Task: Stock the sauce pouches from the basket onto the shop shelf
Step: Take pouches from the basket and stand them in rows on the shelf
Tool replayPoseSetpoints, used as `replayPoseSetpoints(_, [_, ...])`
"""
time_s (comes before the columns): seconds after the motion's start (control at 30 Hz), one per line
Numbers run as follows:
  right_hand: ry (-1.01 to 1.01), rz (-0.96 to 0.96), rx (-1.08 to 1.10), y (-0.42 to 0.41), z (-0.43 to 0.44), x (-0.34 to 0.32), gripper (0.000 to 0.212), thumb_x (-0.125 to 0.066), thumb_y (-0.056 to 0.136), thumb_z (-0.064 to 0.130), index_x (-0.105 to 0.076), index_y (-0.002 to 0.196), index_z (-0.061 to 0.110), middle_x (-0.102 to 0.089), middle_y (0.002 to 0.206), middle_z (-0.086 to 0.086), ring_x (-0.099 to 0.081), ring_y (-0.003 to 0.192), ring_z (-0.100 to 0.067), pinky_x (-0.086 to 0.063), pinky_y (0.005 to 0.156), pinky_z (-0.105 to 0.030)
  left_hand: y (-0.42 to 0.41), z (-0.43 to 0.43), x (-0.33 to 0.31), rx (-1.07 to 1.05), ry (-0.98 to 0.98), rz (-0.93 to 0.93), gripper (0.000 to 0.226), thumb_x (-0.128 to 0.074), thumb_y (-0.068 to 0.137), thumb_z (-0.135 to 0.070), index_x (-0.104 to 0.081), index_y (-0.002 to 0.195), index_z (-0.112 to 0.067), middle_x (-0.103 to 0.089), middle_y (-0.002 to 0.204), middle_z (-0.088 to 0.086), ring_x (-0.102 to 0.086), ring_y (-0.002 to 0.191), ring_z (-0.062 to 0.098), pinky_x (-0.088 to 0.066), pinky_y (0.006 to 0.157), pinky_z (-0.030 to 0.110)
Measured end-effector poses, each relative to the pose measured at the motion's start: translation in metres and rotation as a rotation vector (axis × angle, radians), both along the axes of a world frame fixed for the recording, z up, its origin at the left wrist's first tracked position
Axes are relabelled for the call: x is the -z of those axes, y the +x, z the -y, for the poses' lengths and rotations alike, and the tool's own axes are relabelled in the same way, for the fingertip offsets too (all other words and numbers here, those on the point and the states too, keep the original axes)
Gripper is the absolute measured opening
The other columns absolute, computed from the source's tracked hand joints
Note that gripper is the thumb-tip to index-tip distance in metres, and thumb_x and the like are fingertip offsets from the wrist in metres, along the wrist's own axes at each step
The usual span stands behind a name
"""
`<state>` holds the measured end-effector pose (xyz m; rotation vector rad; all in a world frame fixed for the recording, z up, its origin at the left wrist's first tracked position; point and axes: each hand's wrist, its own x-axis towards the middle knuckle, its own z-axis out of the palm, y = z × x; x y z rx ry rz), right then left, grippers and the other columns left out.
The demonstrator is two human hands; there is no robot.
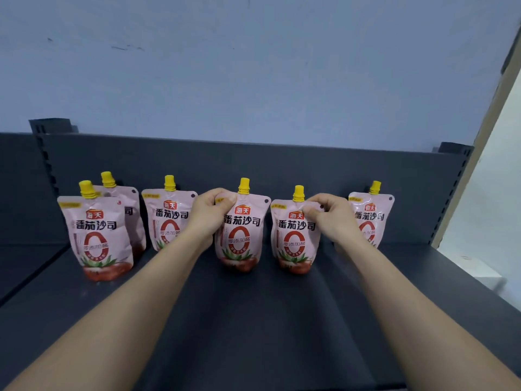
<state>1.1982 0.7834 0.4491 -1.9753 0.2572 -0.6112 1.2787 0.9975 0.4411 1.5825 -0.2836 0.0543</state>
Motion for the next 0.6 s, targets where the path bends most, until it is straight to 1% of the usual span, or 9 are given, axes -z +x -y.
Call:
replayPoseSetpoints(0.1, [0.016, -0.005, -0.012, 0.011, 0.008, 0.002, 0.025, -0.064, 0.088, 0.01, -0.068, 0.072, 0.028, -0.071, 0.088, -0.001, -0.068, 0.091, -0.023, -0.058, 0.08, -0.042, 0.01, 0.007, 0.006, -0.021, -0.001, -0.017, 0.018, -0.055, 0.094, -0.014, -0.067, 0.082, -0.016, -0.071, 0.081, 0.003, -0.067, 0.078, 0.018, -0.054, 0.074, 0.036])
replayPoseSetpoints(0.2, [0.051, 0.004, -0.023, 0.019, 0.014, 0.005, 0.025, -0.063, 0.089, 0.01, -0.066, 0.072, 0.028, -0.071, 0.089, -0.001, -0.067, 0.089, -0.021, -0.056, 0.075, -0.035, 0.018, 0.01, 0.01, -0.032, -0.018, 0.001, 0.018, -0.055, 0.094, -0.013, -0.067, 0.081, -0.016, -0.07, 0.079, 0.001, -0.066, 0.075, 0.015, -0.053, 0.069, 0.032])
replayPoseSetpoints(0.33, [0.05, 0.023, -0.035, 0.027, 0.019, 0.006, 0.023, -0.063, 0.09, 0.01, -0.067, 0.075, 0.027, -0.07, 0.088, 0.0, -0.066, 0.085, -0.018, -0.05, 0.067, -0.028, 0.022, 0.01, 0.01, -0.031, 0.02, 0.049, 0.015, -0.056, 0.094, -0.013, -0.067, 0.085, -0.015, -0.07, 0.083, 0.002, -0.065, 0.078, 0.014, -0.053, 0.07, 0.029])
replayPoseSetpoints(0.43, [0.02, -0.002, -0.055, 0.03, 0.025, 0.007, 0.019, -0.063, 0.09, 0.011, -0.067, 0.08, 0.027, -0.07, 0.093, -0.001, -0.066, 0.089, -0.019, -0.053, 0.071, -0.031, 0.02, 0.005, 0.011, -0.019, 0.082, 0.086, 0.01, -0.058, 0.093, -0.015, -0.067, 0.09, -0.013, -0.07, 0.085, 0.001, -0.065, 0.078, 0.01, -0.052, 0.068, 0.025])
replayPoseSetpoints(0.5, [-0.022, -0.032, -0.064, 0.03, 0.029, 0.007, 0.017, -0.064, 0.089, 0.009, -0.066, 0.088, 0.026, -0.069, 0.099, -0.001, -0.065, 0.092, -0.018, -0.055, 0.075, -0.034, 0.019, -0.001, 0.014, 0.006, 0.108, 0.07, 0.004, -0.063, 0.09, -0.013, -0.066, 0.093, -0.013, -0.071, 0.088, 0.002, -0.067, 0.082, 0.013, -0.055, 0.073, 0.028])
replayPoseSetpoints(0.57, [-0.03, -0.045, -0.05, 0.029, 0.032, 0.008, 0.016, -0.065, 0.088, 0.006, -0.062, 0.096, 0.019, -0.068, 0.101, -0.001, -0.064, 0.09, -0.015, -0.053, 0.069, -0.027, 0.019, -0.006, 0.016, 0.039, 0.122, 0.054, 0.012, -0.068, 0.084, -0.007, -0.064, 0.092, -0.015, -0.071, 0.09, 0.003, -0.068, 0.085, 0.017, -0.056, 0.076, 0.032])
replayPoseSetpoints(0.6, [-0.022, -0.042, -0.038, 0.029, 0.032, 0.008, 0.015, -0.065, 0.087, 0.005, -0.06, 0.097, 0.016, -0.068, 0.098, -0.002, -0.064, 0.087, -0.014, -0.05, 0.064, -0.024, 0.019, -0.006, 0.015, 0.043, 0.135, 0.055, 0.015, -0.07, 0.082, -0.005, -0.063, 0.09, -0.016, -0.071, 0.09, 0.003, -0.068, 0.085, 0.018, -0.057, 0.076, 0.033])
